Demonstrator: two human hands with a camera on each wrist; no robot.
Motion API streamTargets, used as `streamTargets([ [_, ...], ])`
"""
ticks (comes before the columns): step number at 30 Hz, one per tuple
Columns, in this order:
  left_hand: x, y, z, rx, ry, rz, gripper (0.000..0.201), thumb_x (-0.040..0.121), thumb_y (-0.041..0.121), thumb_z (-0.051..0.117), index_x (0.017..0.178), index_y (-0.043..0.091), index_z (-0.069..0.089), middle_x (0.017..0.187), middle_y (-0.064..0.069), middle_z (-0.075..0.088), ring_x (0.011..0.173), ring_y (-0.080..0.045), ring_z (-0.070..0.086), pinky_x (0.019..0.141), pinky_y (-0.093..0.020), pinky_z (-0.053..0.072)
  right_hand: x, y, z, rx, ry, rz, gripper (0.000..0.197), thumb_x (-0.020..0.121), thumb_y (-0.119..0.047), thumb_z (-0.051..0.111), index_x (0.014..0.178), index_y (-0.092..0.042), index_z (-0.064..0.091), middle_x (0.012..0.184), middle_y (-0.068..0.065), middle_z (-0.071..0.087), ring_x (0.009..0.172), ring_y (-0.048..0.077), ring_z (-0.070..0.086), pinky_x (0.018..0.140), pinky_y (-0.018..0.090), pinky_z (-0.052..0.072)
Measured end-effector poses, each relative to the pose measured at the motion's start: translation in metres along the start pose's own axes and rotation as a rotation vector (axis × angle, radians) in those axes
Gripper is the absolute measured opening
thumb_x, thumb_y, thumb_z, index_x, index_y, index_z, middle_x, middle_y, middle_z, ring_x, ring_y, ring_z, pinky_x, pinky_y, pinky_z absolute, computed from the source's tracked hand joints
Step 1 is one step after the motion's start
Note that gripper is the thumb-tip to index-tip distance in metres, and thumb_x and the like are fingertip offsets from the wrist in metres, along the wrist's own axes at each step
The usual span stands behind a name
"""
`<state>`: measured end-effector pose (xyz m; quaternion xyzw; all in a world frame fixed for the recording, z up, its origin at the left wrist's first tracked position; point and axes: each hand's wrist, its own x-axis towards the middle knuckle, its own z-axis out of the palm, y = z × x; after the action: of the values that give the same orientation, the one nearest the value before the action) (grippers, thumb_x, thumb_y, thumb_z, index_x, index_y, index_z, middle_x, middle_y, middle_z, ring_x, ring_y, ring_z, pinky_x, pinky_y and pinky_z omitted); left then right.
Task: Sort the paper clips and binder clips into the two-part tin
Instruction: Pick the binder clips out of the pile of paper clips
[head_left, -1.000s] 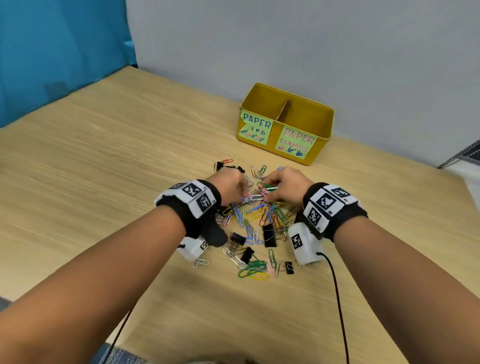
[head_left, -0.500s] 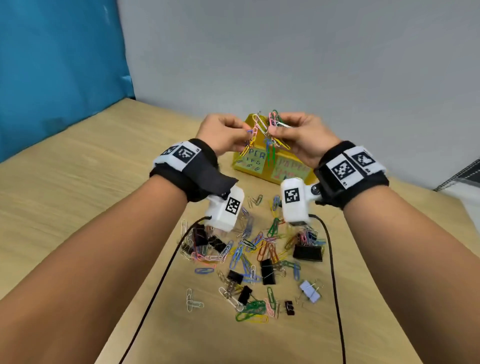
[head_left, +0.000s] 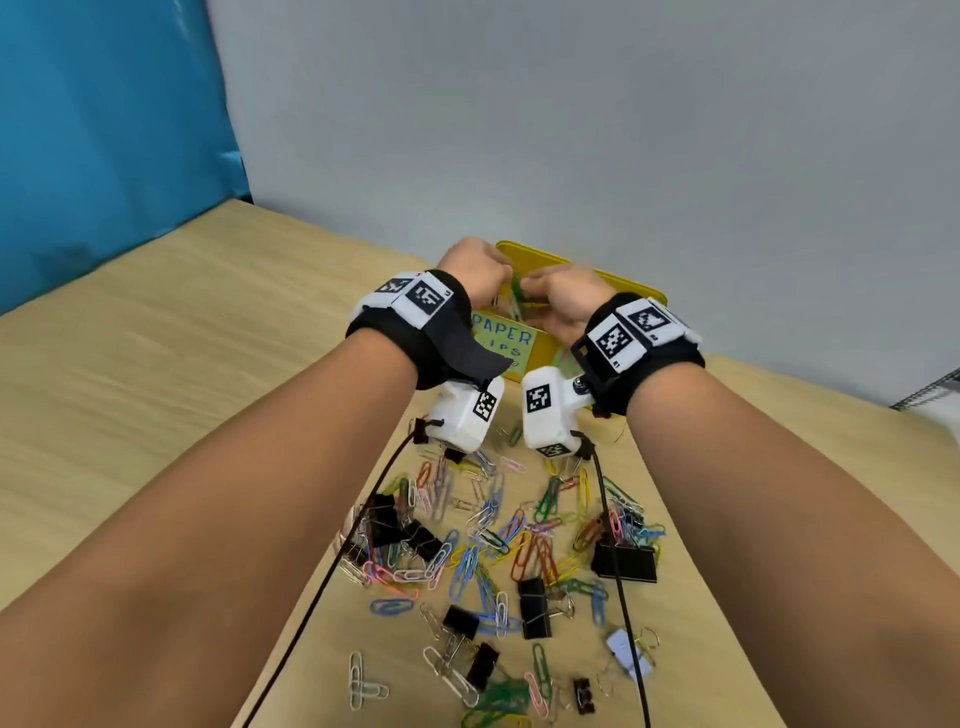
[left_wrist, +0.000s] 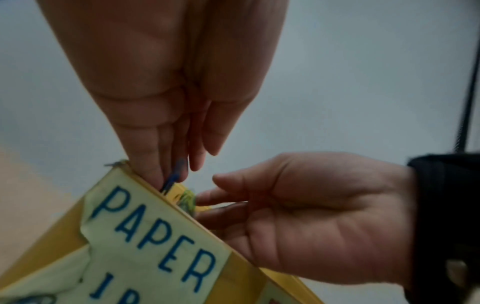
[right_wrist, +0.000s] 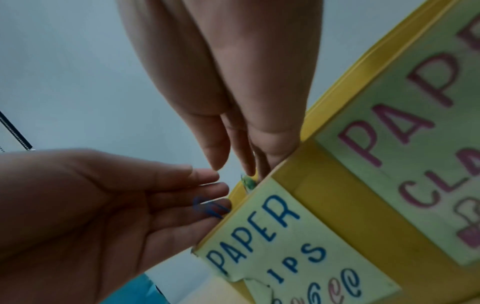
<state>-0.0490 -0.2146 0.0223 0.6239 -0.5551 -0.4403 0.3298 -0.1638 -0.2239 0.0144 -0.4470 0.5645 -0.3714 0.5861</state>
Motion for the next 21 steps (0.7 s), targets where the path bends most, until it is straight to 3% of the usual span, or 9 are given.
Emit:
streamTargets([
  [2, -0.012, 0.004, -0.008, 0.126, 0.074, 0.063, 0.033, 0.092, 0.008, 0.048, 0.121, 0.006, 0.064, 0.124, -0.015, 0.064, 0.118, -0.027, 0.058, 0.104, -0.032, 0.045, -0.002, -0.002, -0.003, -0.159, 0.025, 0.018, 0.014, 0.091, 0.002, 0.047, 0.09, -0.009, 0.056, 0.072, 0.005, 0.048, 0.064, 0.017, 0.048, 0.064, 0.032, 0.048],
  [4, -0.024, 0.002, -0.017, 0.129, 0.129, 0.122, 0.025, 0.09, 0.009, 0.049, 0.107, 0.009, 0.068, 0.109, -0.013, 0.068, 0.099, -0.026, 0.065, 0.091, -0.036, 0.053, -0.01, -0.008, -0.003, -0.328, 0.114, -0.072, 0.016, 0.09, -0.002, 0.052, 0.085, -0.015, 0.06, 0.071, 0.0, 0.05, 0.064, 0.012, 0.048, 0.061, 0.026, 0.047],
  [6, -0.038, -0.007, -0.027, 0.088, 0.069, 0.064, 0.018, 0.089, 0.007, 0.048, 0.083, 0.016, 0.063, 0.087, -0.008, 0.063, 0.068, -0.022, 0.062, 0.065, -0.034, 0.054, -0.024, -0.014, -0.003, -0.382, 0.155, -0.202, 0.023, 0.087, -0.002, 0.054, 0.071, -0.019, 0.058, 0.068, -0.001, 0.052, 0.061, 0.01, 0.051, 0.052, 0.022, 0.045],
  [8, -0.053, -0.024, -0.035, 0.18, -0.11, -0.043, 0.019, 0.09, 0.006, 0.048, 0.078, 0.017, 0.057, 0.08, -0.005, 0.058, 0.058, -0.016, 0.057, 0.054, -0.029, 0.05, -0.043, -0.014, -0.001, -0.416, 0.028, -0.221, 0.022, 0.087, -0.001, 0.053, 0.073, -0.017, 0.057, 0.067, 0.001, 0.054, 0.054, 0.01, 0.053, 0.045, 0.019, 0.046],
  [10, -0.068, -0.04, -0.035, 0.404, -0.337, -0.125, 0.015, 0.092, 0.008, 0.05, 0.098, 0.011, 0.063, 0.092, -0.008, 0.06, 0.067, -0.016, 0.058, 0.06, -0.032, 0.052, -0.06, -0.006, 0.001, -0.566, -0.2, -0.089, 0.011, 0.088, 0.001, 0.053, 0.086, -0.008, 0.06, 0.072, 0.007, 0.056, 0.053, 0.013, 0.055, 0.042, 0.02, 0.047],
  [13, -0.08, -0.061, -0.028, 0.763, -0.484, -0.129, 0.042, 0.092, 0.013, 0.054, 0.134, 0.012, 0.052, 0.13, -0.01, 0.057, 0.112, -0.024, 0.056, 0.094, -0.033, 0.045, -0.073, 0.016, 0.01, -0.991, -0.416, 0.108, 0.027, 0.091, 0.002, 0.048, 0.115, -0.001, 0.06, 0.099, 0.016, 0.063, 0.071, 0.02, 0.058, 0.056, 0.027, 0.049],
  [15, -0.085, -0.069, -0.024, 0.813, -0.459, -0.095, 0.047, 0.09, 0.011, 0.056, 0.136, 0.013, 0.05, 0.138, -0.008, 0.054, 0.124, -0.023, 0.05, 0.102, -0.028, 0.038, -0.076, 0.034, 0.02, -1.323, -0.385, 0.023, 0.044, 0.09, 0.003, 0.041, 0.128, -0.012, 0.056, 0.128, 0.012, 0.059, 0.098, 0.021, 0.058, 0.079, 0.031, 0.049],
  [17, -0.089, -0.075, -0.022, 0.84, -0.446, -0.07, 0.046, 0.088, 0.007, 0.056, 0.133, 0.013, 0.054, 0.135, -0.009, 0.057, 0.122, -0.025, 0.053, 0.1, -0.029, 0.04, -0.085, 0.049, 0.033, -1.457, -0.381, -0.062, 0.058, 0.088, 0.008, 0.037, 0.137, -0.02, 0.049, 0.14, 0.006, 0.052, 0.121, 0.023, 0.053, 0.096, 0.029, 0.044],
  [21, -0.099, -0.079, -0.025, 0.844, -0.423, -0.064, 0.041, 0.09, 0.004, 0.052, 0.13, 0.013, 0.058, 0.134, -0.008, 0.057, 0.121, -0.026, 0.054, 0.097, -0.027, 0.042, -0.093, 0.06, 0.037, -1.472, -0.441, -0.093, 0.052, 0.088, 0.006, 0.038, 0.13, -0.018, 0.057, 0.135, 0.006, 0.055, 0.123, 0.023, 0.052, 0.101, 0.03, 0.042],
])
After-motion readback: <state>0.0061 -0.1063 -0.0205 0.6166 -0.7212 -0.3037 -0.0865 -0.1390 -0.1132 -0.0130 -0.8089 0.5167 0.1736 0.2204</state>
